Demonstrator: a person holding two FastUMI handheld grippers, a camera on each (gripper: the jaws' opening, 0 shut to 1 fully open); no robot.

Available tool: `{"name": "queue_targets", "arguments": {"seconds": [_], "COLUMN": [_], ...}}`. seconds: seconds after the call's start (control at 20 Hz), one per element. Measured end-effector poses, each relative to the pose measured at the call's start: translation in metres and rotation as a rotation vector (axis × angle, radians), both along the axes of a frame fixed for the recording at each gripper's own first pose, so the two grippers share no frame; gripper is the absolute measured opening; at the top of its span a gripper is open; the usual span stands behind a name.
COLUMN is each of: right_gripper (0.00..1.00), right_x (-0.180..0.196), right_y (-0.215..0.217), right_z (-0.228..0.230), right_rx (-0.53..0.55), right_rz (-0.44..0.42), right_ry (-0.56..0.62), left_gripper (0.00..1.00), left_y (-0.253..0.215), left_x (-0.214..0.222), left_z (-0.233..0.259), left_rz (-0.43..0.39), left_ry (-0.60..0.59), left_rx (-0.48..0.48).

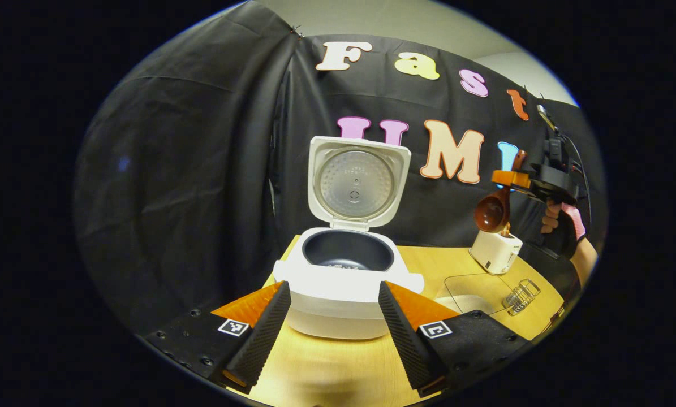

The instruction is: Close the left gripper, press the button to open the rice cooker; take a wooden spoon from the chopstick holder with the right hand, scoop a spoonful of rice and pour it into the rice cooker, then put the wooden spoon back into the chopstick holder.

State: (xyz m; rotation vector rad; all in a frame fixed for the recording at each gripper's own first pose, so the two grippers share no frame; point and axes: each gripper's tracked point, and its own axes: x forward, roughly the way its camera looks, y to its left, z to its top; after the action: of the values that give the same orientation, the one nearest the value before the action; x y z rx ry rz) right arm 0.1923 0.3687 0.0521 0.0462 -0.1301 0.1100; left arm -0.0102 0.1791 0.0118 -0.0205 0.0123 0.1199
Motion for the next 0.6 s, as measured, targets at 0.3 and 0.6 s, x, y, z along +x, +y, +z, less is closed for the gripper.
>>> {"name": "queue_targets", "arguments": {"seconds": [0.3, 0.6], "right_gripper": [0.11, 0.12], "right_x": [-0.005, -0.015], "right_y": [-0.079, -0.12], "right_z": [-0.011, -0.032], "right_rx": [-0.024, -0.049], "right_rz": [-0.159, -0.207], "right_ry": [0.03, 0.082], "left_gripper": [0.93, 0.93], "left_y": [-0.033, -0.058], "left_x": [0.018, 0.031], "left_z": [0.003, 0.008], "left_rz": [-0.033, -0.03], "left_ry": [0.005, 0.004], "left_rx": [-0.014, 0.013]}}
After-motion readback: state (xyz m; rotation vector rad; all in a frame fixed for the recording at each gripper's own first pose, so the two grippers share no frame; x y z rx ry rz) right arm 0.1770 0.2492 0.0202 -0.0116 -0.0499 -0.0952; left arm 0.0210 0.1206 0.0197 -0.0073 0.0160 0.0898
